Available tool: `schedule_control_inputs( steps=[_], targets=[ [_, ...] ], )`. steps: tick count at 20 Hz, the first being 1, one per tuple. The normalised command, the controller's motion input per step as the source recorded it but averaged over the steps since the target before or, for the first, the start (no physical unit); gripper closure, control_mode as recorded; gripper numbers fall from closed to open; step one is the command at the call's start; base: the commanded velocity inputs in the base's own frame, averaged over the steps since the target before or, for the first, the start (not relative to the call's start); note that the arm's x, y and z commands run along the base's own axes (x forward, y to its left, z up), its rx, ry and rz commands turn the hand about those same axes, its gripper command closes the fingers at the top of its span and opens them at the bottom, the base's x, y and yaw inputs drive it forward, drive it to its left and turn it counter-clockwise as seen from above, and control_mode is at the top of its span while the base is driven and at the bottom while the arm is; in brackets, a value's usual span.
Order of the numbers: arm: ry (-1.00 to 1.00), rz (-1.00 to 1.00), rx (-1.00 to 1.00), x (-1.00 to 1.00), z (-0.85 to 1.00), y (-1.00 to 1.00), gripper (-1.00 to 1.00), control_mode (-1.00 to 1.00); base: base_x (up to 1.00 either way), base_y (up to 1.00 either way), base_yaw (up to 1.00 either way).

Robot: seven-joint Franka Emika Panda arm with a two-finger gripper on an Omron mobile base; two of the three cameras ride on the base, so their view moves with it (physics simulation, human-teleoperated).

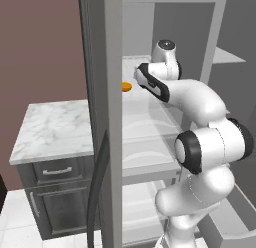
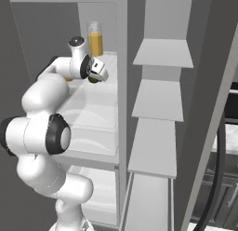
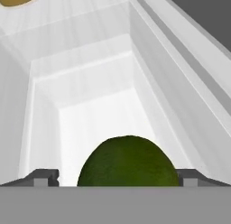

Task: Take the orange and lime from the fridge shelf and place them in the freezer drawer to begin freezing them.

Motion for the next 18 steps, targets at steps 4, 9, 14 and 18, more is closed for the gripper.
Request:
schedule_control_inputs(
  steps=[4,9,14,18],
  targets=[
    [0.0,0.0,0.0,0.1,-0.21,0.0,-1.0,-1.0,0.0,0.0,0.0],
    [0.0,0.0,0.0,-0.01,-0.45,0.0,1.0,-1.0,0.0,0.0,0.0],
    [0.0,0.0,0.0,0.0,-0.41,0.0,1.0,-1.0,0.0,0.0,0.0],
    [-0.11,0.0,0.0,-0.27,-0.04,0.0,1.0,-1.0,0.0,0.0,0.0]
  ],
)
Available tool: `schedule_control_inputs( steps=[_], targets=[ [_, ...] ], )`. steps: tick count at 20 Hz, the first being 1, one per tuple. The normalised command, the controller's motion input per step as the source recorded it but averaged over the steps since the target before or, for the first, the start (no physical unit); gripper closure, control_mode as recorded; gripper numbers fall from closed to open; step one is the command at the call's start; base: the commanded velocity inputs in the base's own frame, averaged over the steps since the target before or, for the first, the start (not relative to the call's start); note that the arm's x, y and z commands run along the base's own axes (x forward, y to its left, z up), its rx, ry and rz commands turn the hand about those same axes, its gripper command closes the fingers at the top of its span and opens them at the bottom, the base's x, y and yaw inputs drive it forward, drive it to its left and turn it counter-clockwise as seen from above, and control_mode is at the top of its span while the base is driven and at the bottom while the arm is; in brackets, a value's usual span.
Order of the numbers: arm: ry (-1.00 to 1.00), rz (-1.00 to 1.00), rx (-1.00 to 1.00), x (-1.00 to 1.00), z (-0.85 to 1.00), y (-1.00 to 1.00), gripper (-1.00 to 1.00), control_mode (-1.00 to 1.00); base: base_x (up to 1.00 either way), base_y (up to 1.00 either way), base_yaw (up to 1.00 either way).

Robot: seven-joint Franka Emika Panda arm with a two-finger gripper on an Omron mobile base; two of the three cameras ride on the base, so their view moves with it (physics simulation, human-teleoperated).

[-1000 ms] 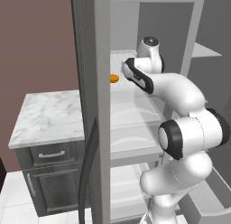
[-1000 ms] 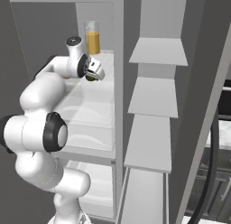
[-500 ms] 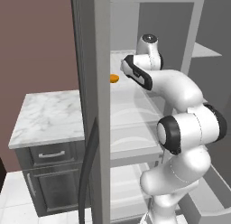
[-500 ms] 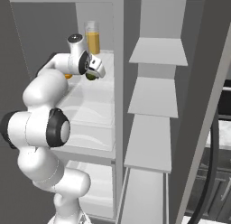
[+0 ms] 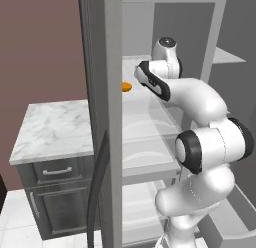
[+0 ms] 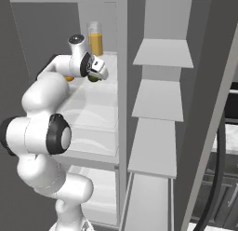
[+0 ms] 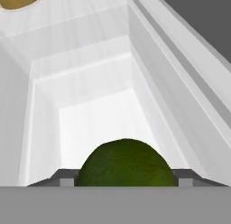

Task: Take the orange and lime from the fridge shelf and place them in the freezer drawer to begin freezing them.

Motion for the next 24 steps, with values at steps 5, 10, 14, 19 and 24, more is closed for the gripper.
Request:
schedule_control_inputs(
  steps=[5,10,14,19,24],
  targets=[
    [-0.11,0.0,0.0,-1.0,0.0,0.0,1.0,-1.0,0.0,0.0,0.0],
    [-0.01,0.0,0.0,-1.0,0.0,0.0,1.0,-1.0,0.0,0.0,0.0],
    [0.0,0.0,0.0,-1.0,0.0,0.0,1.0,-1.0,0.0,0.0,0.0],
    [0.0,0.0,0.01,-1.0,0.0,-0.01,1.0,-1.0,0.0,0.0,0.0],
    [0.13,0.0,0.0,-0.67,-0.11,0.03,1.0,-1.0,0.0,0.0,0.0]
  ],
)
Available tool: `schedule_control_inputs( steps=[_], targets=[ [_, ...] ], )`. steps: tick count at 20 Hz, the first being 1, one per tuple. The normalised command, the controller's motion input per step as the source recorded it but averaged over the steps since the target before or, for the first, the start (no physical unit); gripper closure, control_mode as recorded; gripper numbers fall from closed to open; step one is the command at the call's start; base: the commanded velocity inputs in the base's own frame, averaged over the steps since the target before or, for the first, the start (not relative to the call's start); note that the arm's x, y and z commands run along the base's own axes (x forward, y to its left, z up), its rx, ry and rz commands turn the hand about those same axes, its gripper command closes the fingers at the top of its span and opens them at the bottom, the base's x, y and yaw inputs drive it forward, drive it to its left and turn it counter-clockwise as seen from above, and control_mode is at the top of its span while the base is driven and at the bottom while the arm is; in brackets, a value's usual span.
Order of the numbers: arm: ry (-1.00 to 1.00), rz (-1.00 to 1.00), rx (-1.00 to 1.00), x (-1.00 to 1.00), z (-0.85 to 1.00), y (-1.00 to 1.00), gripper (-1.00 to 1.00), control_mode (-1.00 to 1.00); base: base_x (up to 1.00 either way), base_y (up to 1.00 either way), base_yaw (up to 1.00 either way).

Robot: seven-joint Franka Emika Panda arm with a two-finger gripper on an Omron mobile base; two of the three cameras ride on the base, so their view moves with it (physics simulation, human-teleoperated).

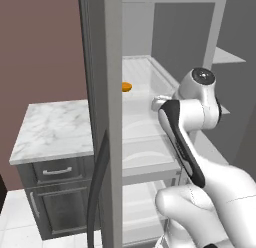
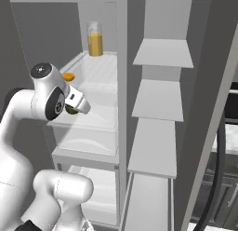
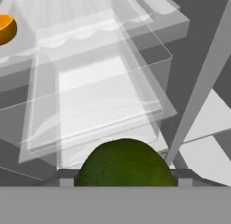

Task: Take the orange and lime from the fridge shelf and place them in the freezer drawer to begin freezing them.

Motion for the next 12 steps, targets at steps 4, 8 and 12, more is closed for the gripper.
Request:
schedule_control_inputs(
  steps=[4,8,12],
  targets=[
    [0.09,0.0,0.0,-0.03,-0.06,0.11,1.0,-1.0,0.0,0.0,0.0],
    [0.0,0.0,0.01,-0.15,-0.07,0.0,1.0,-1.0,0.0,0.0,0.0],
    [-0.02,-0.01,0.05,-0.5,-0.04,-0.04,1.0,1.0,-0.5,0.0,-0.04]
  ],
)
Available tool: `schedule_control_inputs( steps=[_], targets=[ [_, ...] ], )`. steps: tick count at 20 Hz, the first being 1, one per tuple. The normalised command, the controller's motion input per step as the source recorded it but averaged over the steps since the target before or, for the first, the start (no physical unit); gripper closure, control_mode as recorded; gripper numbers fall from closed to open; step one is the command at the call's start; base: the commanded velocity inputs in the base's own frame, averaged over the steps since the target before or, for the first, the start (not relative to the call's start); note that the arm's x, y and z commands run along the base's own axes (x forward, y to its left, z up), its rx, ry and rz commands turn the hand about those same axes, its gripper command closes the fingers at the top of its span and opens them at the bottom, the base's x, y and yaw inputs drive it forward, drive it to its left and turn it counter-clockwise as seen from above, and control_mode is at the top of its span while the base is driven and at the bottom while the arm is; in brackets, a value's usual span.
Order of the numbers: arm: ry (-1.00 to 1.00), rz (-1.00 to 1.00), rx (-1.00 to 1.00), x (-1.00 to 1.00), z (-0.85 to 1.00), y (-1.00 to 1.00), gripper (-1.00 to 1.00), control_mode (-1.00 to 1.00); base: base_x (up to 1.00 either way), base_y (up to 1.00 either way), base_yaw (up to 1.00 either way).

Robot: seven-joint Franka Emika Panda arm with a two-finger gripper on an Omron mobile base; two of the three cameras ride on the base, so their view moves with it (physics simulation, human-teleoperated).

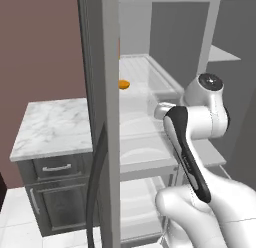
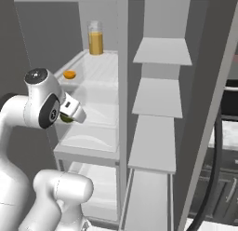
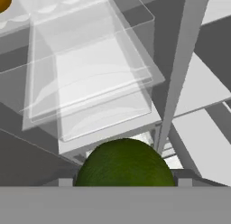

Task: Take the orange and lime from the fridge shelf and place them in the freezer drawer to begin freezing them.

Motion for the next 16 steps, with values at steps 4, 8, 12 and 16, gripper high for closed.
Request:
schedule_control_inputs(
  steps=[4,8,12,16],
  targets=[
    [0.0,0.0,0.0,0.0,0.0,0.0,1.0,1.0,-1.0,0.0,-0.12],
    [0.0,0.0,0.0,0.0,0.0,0.0,1.0,1.0,-0.94,-0.15,-0.21],
    [0.0,0.0,0.0,0.0,0.0,0.0,1.0,1.0,-0.31,-0.34,-0.23],
    [0.0,0.0,0.0,0.0,0.0,0.0,1.0,1.0,-0.07,-0.22,-0.22]
  ],
)
